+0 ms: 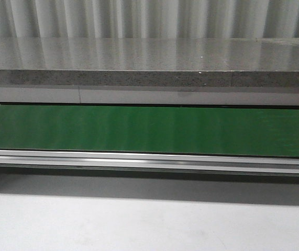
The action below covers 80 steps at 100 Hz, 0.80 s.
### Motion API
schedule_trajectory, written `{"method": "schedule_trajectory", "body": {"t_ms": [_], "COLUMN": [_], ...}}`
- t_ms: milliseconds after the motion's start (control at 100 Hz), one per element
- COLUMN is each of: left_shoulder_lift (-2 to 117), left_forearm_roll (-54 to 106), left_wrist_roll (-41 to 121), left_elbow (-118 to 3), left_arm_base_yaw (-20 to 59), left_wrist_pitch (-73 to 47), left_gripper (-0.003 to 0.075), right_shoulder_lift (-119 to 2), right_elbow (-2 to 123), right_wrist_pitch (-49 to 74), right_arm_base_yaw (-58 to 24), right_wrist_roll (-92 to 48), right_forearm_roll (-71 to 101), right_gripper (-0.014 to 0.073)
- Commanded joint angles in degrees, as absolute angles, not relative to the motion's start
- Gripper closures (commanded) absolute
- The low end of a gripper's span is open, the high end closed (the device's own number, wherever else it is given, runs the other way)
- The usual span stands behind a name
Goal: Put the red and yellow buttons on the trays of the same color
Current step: 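Carry the red button into the red tray and release it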
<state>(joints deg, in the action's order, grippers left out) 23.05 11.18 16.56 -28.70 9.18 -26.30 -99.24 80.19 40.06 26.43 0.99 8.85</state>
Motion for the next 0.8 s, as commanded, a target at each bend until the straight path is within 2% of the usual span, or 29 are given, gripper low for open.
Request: {"method": "schedule_trajectory", "body": {"t_ms": [0,260,520,590,720,790], "left_shoulder_lift": [23.43,23.43,23.43,23.43,23.43,23.43], "left_forearm_roll": [12.26,12.26,12.26,12.26,12.26,12.26], "left_wrist_roll": [16.52,16.52,16.52,16.52,16.52,16.52], "left_elbow": [-30.20,-30.20,-30.20,-30.20,-30.20,-30.20], "left_arm_base_yaw": [9.59,9.59,9.59,9.59,9.59,9.59], "left_wrist_pitch": [-22.35,-22.35,-22.35,-22.35,-22.35,-22.35], "left_gripper": [0.0741,0.0741,0.0741,0.0741,0.0741,0.0741], "right_shoulder_lift": [-99.98,-107.34,-110.99,-111.07,-111.01,-110.63], "right_elbow": [83.54,83.69,84.05,84.05,84.05,84.05], "right_wrist_pitch": [34.81,26.19,24.57,24.63,24.58,24.86], "right_arm_base_yaw": [26.95,26.95,27.21,27.21,27.21,27.21], "right_wrist_roll": [1.18,1.18,1.59,1.59,1.59,1.49], "right_forearm_roll": [9.53,9.67,10.20,10.20,10.20,10.15], "right_gripper": [0.0472,0.0472,0.0456,0.0374,0.0090,0.0003]}}
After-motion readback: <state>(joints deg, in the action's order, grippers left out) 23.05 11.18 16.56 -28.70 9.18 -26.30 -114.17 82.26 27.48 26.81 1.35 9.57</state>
